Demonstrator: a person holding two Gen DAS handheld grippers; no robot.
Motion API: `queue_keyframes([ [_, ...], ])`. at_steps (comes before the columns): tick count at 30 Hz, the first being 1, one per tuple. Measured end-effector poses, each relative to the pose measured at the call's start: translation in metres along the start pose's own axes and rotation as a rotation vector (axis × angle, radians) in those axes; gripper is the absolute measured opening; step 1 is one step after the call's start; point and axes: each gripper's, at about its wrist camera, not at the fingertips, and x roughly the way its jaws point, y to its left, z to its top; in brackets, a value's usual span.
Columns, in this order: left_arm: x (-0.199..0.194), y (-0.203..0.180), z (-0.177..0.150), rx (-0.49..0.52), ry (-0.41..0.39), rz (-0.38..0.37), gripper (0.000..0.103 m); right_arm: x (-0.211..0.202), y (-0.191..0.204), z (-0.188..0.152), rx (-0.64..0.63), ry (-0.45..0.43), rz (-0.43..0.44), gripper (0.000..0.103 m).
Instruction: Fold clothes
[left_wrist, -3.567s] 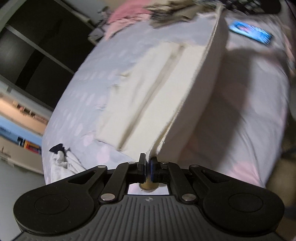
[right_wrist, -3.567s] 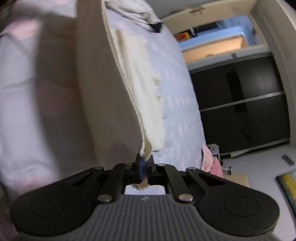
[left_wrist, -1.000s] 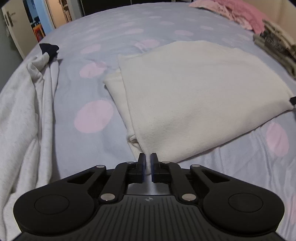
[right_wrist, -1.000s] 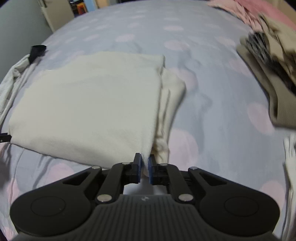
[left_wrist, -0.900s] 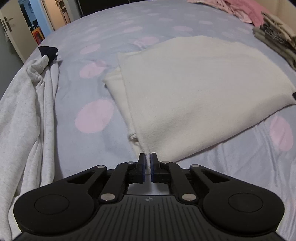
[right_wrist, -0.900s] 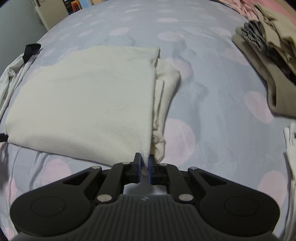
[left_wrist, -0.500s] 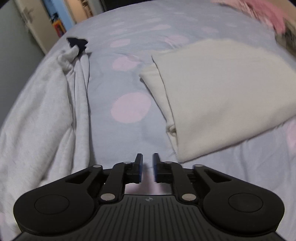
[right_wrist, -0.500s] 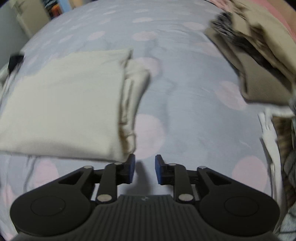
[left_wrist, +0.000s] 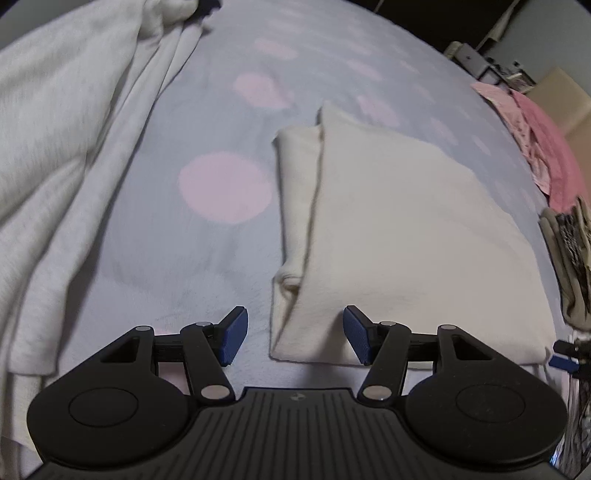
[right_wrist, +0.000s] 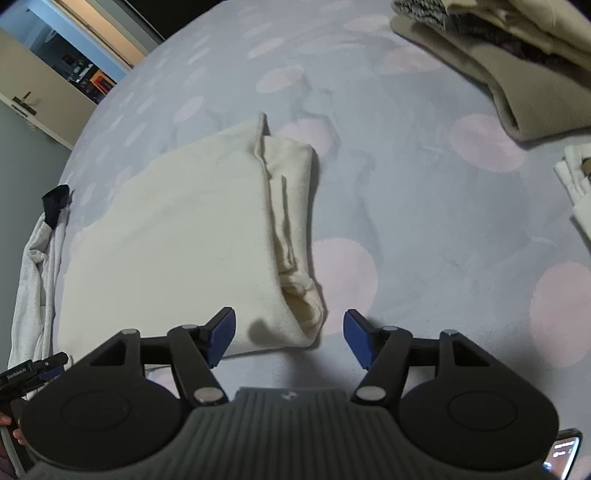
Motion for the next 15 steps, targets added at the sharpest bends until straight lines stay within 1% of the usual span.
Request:
queue_keyframes([
  [3,0.007,0.003,0.001,-0.009,-0.009,-0.017,0.056,0.013,-0.004,0.0,0.047,0.03,0.011,0.068],
  [5,0.011,0.001,0.002,0.0,-0.008,-0.02,0.057,0.021,-0.004,0.001,0.054,0.029,0.012,0.068],
  [10,0.012,-0.006,0.0,0.038,-0.033,-0.017,0.056,0.035,0.013,0.004,-0.007,0.011,-0.015,0.067],
  [11,0.011,-0.008,0.0,0.047,-0.04,-0.015,0.053,0.038,0.017,0.005,-0.025,0.009,-0.023,0.066],
  [13,0.01,-0.013,-0.002,0.064,-0.055,-0.013,0.047,0.042,0.025,0.005,-0.058,0.005,-0.039,0.06],
  [14,0.01,-0.015,-0.003,0.073,-0.062,-0.011,0.04,0.044,0.028,0.005,-0.074,0.002,-0.048,0.057],
  [15,0.01,-0.017,-0.004,0.082,-0.069,-0.01,0.032,0.045,0.03,0.006,-0.083,0.001,-0.049,0.049],
])
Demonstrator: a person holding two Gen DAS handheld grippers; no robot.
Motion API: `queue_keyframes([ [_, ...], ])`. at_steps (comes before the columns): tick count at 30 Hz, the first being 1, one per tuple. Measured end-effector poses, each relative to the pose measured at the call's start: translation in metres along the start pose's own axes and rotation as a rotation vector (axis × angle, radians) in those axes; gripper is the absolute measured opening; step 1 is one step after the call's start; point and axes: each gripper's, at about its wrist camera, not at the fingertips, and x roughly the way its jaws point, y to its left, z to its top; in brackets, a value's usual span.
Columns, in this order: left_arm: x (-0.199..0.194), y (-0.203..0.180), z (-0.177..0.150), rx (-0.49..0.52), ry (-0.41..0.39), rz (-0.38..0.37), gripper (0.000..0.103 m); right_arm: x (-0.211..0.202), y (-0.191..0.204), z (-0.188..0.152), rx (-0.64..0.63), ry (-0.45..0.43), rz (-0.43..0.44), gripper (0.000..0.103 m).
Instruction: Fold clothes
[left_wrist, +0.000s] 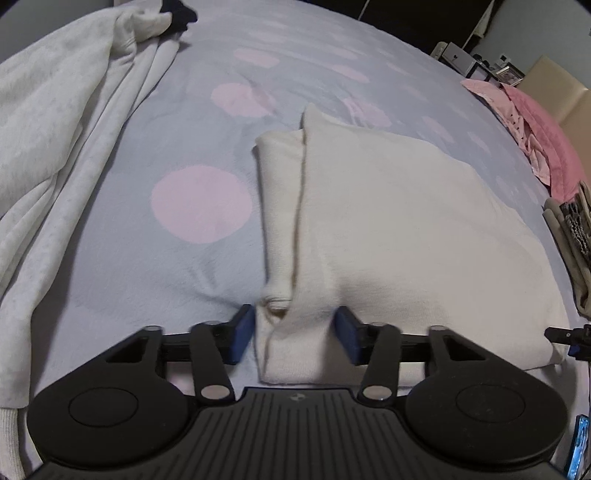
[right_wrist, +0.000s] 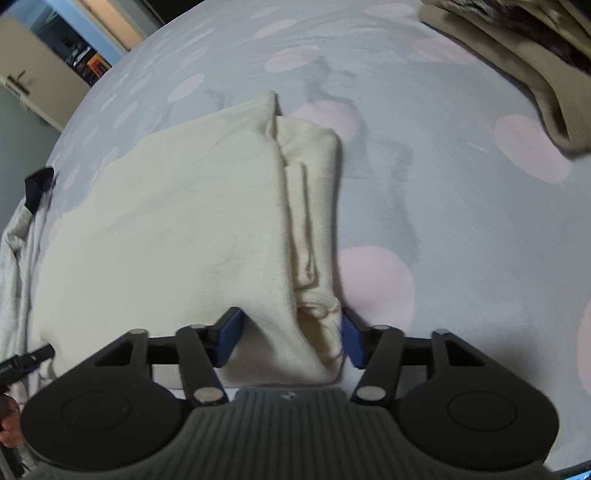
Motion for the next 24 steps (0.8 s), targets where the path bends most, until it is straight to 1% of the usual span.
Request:
queue_keyframes([
  [1,0.0,-0.002,-0.001,0.009,-0.007,0.001,0.028,0.0,0.001,0.001,-0.001,-0.001,0.007,0.042],
  [2,-0.001,-0.004,-0.001,0.018,-0.014,0.003,0.018,-0.001,0.001,0.001,0.005,0.0,0.016,0.037],
  [3,-0.002,-0.006,-0.001,0.022,-0.018,0.005,0.013,-0.002,0.0,0.002,0.017,0.003,0.028,0.028],
  [4,-0.004,-0.008,0.0,0.023,-0.02,0.008,0.012,-0.003,-0.001,0.003,0.025,0.005,0.035,0.022],
  [5,-0.006,-0.009,0.001,0.022,-0.02,0.008,0.01,-0.006,-0.001,0.004,0.03,0.005,0.039,0.019],
  [7,-0.012,-0.009,0.005,0.014,-0.017,0.003,0.009,-0.013,-0.001,0.007,0.048,-0.002,0.047,0.014],
  [10,-0.026,-0.013,0.012,0.017,-0.012,-0.002,0.008,-0.03,-0.001,0.011,0.072,-0.01,0.068,0.011],
  [14,-0.053,-0.023,0.02,0.043,0.001,-0.016,0.007,-0.058,0.006,0.012,0.072,0.028,0.058,0.01],
  [16,-0.067,-0.027,0.018,0.053,0.028,-0.005,0.007,-0.073,0.01,0.008,0.067,0.051,0.057,0.01],
  [20,-0.096,-0.03,0.0,0.107,0.078,-0.003,0.007,-0.098,0.018,-0.011,0.023,0.107,0.033,0.01],
  [24,-0.124,-0.028,-0.026,0.131,0.103,-0.004,0.007,-0.117,0.021,-0.044,-0.048,0.155,0.022,0.01],
])
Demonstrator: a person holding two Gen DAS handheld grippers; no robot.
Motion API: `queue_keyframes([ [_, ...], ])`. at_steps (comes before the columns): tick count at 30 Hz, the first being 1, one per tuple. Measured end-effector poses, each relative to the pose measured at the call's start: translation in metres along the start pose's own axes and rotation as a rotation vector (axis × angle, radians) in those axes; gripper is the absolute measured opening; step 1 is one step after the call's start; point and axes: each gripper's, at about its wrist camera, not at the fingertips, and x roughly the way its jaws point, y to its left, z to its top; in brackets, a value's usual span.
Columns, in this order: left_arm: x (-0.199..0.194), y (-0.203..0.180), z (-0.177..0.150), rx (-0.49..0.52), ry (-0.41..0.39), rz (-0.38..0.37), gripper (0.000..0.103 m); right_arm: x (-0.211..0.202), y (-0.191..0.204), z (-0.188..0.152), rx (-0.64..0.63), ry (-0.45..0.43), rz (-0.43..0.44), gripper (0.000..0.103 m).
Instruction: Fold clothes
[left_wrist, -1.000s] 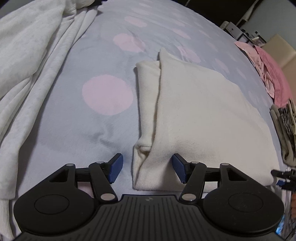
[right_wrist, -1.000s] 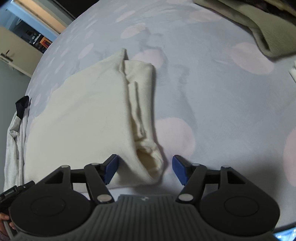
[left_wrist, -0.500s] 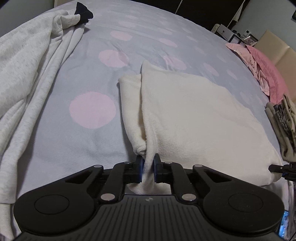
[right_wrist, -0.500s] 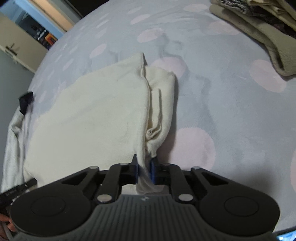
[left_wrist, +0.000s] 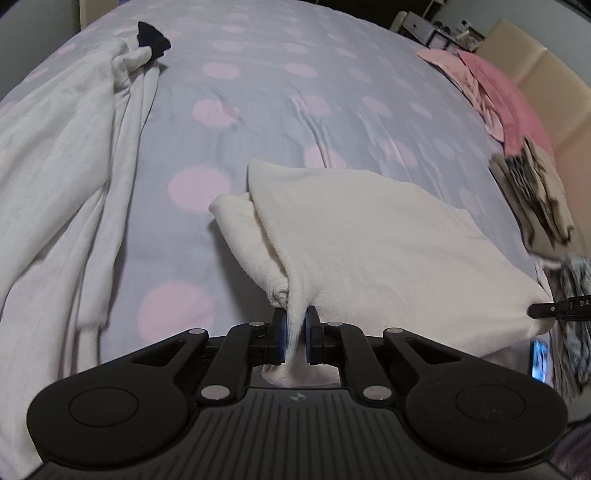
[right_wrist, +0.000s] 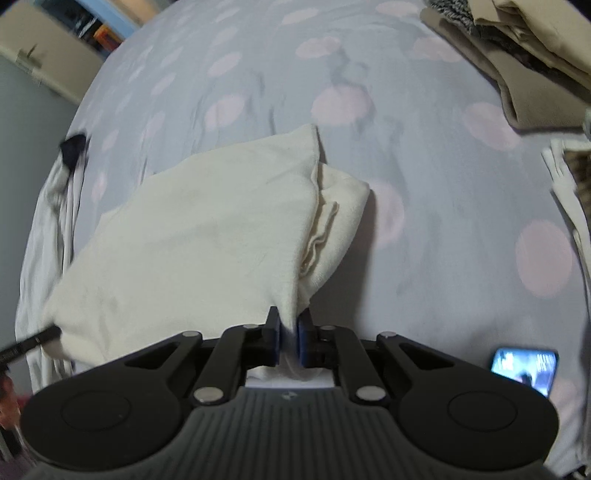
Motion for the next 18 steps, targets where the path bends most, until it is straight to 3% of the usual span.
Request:
queue_keyframes([
  [9,-0.043,0.0,-0.059,0.072,0.018,0.022,0.007,-0.018,0.028,-0.08,-0.246,0.08,-0.035,0.01],
  [18,-0.01,-0.006,-0.094,0.181,0.121,0.151,0.007,0.015,0.052,-0.117,-0.423,0.155,-0.201,0.01],
])
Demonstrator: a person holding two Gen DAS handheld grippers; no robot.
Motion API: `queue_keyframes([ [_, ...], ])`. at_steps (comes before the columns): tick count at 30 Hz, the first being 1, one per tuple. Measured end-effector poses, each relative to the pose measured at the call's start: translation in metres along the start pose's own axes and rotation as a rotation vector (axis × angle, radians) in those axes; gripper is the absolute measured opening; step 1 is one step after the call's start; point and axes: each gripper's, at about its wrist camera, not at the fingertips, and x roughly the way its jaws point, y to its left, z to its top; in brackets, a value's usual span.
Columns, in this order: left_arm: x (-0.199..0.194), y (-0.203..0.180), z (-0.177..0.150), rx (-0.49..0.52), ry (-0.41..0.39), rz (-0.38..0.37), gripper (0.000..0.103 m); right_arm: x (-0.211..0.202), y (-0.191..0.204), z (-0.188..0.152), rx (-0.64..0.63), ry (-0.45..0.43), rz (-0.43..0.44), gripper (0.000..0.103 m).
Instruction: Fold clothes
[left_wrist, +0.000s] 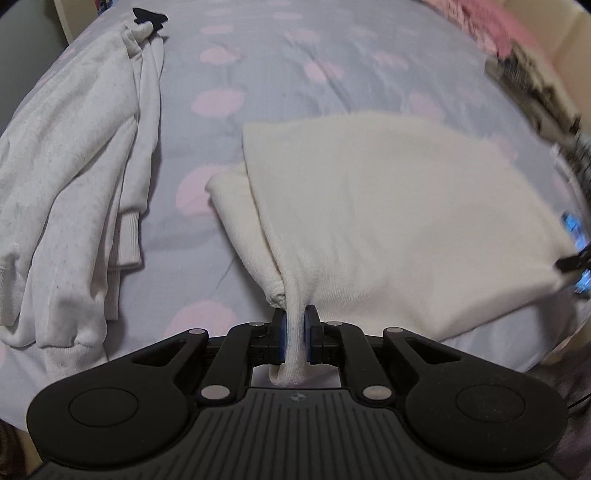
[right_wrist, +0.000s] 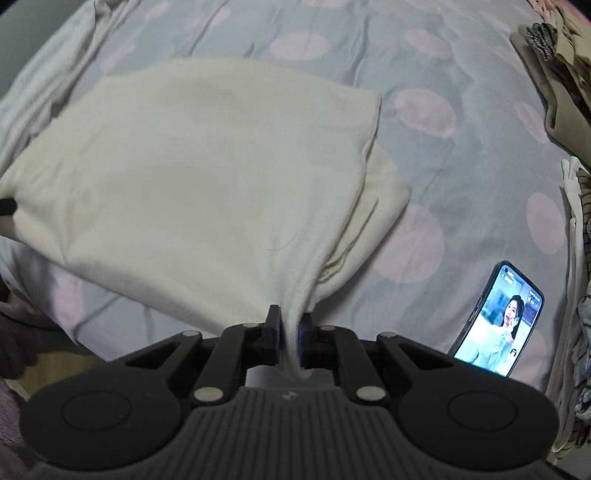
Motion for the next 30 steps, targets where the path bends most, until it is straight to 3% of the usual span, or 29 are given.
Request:
queue_keyframes([
  [5,0.0,0.003,-0.001,0.008,0.006,0.003,0.01,0.01,0.007,0.002,-0.038,0.036,-0.061,0.016],
  [8,-0.003,0.006,0.001,0.007,-0.002,-0.003,0.022,0.009,0.007,0.007,-0.057,0.057,-0.086,0.025],
  [9,-0.004,0.007,0.001,0.007,-0.004,-0.005,0.027,0.008,0.005,0.009,-0.054,0.059,-0.087,0.037],
  [10,-0.005,0.008,0.002,0.007,-0.007,-0.007,0.029,0.005,0.002,0.011,-0.047,0.055,-0.084,0.042],
  [13,-0.016,0.014,0.01,-0.031,-0.067,-0.024,0.041,-0.007,-0.012,0.022,0.015,0.015,-0.043,0.045],
  [18,-0.014,0.014,0.028,-0.063,-0.14,-0.007,0.042,-0.02,-0.05,0.041,0.166,-0.075,0.062,0.056],
  [20,-0.006,0.01,0.035,-0.053,-0.146,0.0,0.042,-0.018,-0.06,0.048,0.21,-0.1,0.07,0.057],
  [22,0.002,0.006,0.04,-0.04,-0.14,0.002,0.042,-0.011,-0.066,0.056,0.245,-0.113,0.07,0.065],
  [30,0.032,-0.002,0.055,-0.013,-0.101,0.003,0.041,0.031,-0.092,0.063,0.313,-0.051,0.074,0.068],
])
